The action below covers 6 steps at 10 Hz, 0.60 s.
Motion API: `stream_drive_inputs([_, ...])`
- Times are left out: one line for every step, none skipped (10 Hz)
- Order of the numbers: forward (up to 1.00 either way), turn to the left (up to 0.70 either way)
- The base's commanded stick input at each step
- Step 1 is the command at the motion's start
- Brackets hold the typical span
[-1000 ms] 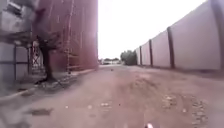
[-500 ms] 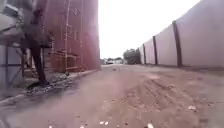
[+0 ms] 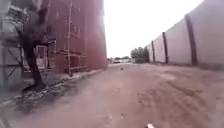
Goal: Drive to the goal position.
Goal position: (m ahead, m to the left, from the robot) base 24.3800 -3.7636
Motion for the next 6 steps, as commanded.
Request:
stream_drive_inputs([1.00, 0.00])
stream_drive_inputs([1.00, 0.00])
stream_drive_inputs([1.00, 0.18])
stream_drive_inputs([1.00, 0.40])
stream_drive_inputs([1.00, 0.14])
stream_drive_inputs([1.00, 0.00])
